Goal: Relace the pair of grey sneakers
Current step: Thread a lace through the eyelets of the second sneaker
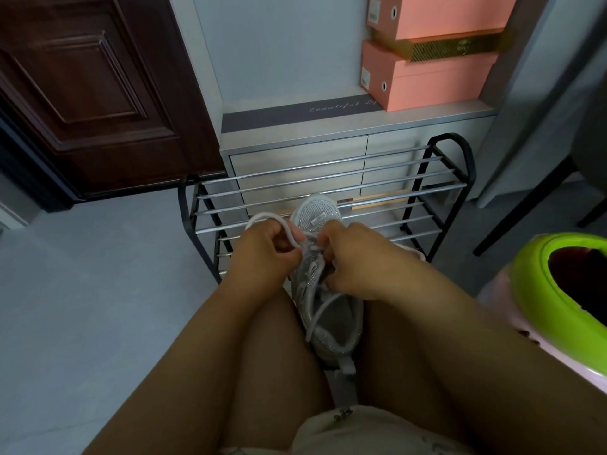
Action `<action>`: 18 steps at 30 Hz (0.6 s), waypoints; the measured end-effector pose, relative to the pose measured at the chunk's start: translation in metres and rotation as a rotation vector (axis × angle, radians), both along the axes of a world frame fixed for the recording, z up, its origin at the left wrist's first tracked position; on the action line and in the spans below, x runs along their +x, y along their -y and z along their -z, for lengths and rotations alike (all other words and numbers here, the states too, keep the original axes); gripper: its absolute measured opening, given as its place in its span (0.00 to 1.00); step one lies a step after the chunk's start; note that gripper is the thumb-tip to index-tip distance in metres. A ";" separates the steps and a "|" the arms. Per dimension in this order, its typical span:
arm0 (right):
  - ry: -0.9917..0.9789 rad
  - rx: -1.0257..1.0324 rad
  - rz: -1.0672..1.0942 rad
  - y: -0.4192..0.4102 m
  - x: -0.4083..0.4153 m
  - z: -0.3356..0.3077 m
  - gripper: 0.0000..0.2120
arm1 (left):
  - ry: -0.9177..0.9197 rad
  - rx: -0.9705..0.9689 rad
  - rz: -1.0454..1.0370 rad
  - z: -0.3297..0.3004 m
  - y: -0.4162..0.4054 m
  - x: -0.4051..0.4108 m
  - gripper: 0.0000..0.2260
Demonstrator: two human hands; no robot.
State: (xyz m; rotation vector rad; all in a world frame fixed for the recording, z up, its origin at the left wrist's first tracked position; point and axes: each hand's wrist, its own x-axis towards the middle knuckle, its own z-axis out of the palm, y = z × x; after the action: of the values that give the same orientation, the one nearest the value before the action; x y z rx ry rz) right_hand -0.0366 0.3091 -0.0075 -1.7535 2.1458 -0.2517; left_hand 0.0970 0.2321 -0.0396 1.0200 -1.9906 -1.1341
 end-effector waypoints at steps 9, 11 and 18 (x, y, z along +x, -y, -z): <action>0.419 -0.214 0.020 0.008 -0.011 0.024 0.30 | -0.074 0.096 -0.027 0.006 0.007 0.000 0.05; 0.466 -0.223 0.042 0.010 -0.012 0.027 0.30 | -0.062 0.131 -0.015 0.007 0.009 0.001 0.03; 0.505 -0.248 0.046 0.011 -0.014 0.032 0.27 | -0.007 0.177 -0.008 0.008 0.010 0.000 0.03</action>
State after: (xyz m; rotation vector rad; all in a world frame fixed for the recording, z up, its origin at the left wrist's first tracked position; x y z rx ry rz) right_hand -0.0505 0.2986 -0.0390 -1.5468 1.8406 -0.9019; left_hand 0.0974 0.2225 -0.0477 1.1096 -1.9054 -1.3260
